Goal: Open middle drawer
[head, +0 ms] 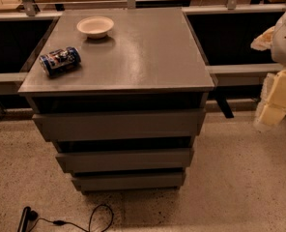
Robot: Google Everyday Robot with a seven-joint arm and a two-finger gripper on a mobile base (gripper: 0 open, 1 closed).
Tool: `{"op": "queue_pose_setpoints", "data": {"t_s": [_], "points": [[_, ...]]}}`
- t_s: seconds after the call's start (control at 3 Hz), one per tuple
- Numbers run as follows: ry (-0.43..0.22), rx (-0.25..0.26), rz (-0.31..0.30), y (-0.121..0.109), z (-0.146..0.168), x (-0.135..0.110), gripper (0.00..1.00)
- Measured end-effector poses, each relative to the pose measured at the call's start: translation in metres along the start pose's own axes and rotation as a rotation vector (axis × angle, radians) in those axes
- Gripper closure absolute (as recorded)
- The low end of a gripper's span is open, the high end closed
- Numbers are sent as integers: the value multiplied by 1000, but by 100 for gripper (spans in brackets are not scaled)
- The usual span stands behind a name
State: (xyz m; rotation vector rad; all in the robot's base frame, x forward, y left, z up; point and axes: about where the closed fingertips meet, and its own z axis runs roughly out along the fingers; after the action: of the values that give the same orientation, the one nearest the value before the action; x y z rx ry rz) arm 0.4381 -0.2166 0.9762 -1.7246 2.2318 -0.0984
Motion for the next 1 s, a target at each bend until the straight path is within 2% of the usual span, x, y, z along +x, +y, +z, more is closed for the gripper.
{"op": "queue_pose_setpoints", "data": {"t_s": [0.33,0.67,1.0], "points": [[0,0,0,0,0,0,0],[-102,-24,48,10,39,3,0],[-273,-120,107,54,112,2,0]]}}
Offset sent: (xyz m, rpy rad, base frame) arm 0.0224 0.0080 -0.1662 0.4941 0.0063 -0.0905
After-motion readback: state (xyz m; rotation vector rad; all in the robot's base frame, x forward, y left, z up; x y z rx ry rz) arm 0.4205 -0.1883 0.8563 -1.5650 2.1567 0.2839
